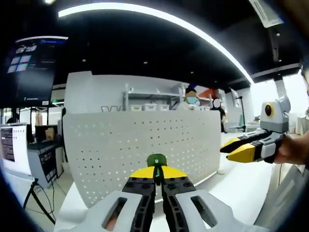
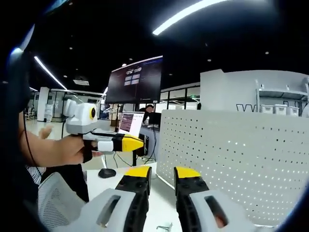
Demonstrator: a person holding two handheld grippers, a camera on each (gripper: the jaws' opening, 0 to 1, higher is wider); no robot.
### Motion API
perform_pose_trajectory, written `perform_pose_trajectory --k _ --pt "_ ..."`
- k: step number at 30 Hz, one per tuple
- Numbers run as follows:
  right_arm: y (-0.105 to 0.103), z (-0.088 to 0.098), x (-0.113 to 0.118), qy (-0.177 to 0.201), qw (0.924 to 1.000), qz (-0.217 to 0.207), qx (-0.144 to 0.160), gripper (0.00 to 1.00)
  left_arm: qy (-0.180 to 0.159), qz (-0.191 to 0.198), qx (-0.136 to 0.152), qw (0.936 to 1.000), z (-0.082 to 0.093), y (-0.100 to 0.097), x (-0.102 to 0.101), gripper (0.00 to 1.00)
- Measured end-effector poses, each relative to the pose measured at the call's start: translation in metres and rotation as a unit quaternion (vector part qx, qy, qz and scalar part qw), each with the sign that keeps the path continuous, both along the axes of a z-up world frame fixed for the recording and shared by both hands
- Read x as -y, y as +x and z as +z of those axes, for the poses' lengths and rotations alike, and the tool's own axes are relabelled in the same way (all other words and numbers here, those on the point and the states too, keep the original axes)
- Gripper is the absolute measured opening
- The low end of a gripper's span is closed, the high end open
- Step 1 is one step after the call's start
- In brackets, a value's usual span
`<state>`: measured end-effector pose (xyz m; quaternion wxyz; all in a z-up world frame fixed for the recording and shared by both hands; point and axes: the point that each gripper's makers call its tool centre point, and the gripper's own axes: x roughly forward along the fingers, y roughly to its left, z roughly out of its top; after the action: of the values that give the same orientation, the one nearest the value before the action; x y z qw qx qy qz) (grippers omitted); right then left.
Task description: Insert the hook assembly into the mounting plate slot until the hook locks in place.
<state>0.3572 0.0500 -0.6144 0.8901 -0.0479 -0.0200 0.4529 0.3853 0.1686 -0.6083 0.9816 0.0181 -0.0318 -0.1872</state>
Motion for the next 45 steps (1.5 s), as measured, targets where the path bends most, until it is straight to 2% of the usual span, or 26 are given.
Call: perform_pose_trajectory --k 16,28,40,43,45 --pt "0.007 0.003 0.027 0.003 0.9994 -0.035 0.0 0.21 0.015 0.038 0.019 0.999 0.024 0.033 -0.019 0.03" --pt "0.01 0.004 0.037 0.004 0.9987 -0.051 0.001 0.22 0.007 0.067 0.027 0.9973 0.041 0.067 -0.039 0.03" --pt "0.015 -0.001 0.05 0.007 0.9975 -0.07 -0.006 0.22 -0.003 0.085 0.037 0.9957 0.053 0.105 -0.04 0.03" --pt "0.016 -0.002 0.054 0.008 0.9971 -0.075 -0.008 0.22 0.014 0.094 0.042 0.9946 0.054 0.113 -0.039 0.03" --pt "0.017 -0.003 0.056 0.008 0.9969 -0.078 -0.01 0.22 0.014 0.094 0.043 0.9945 0.054 0.117 -0.038 0.03"
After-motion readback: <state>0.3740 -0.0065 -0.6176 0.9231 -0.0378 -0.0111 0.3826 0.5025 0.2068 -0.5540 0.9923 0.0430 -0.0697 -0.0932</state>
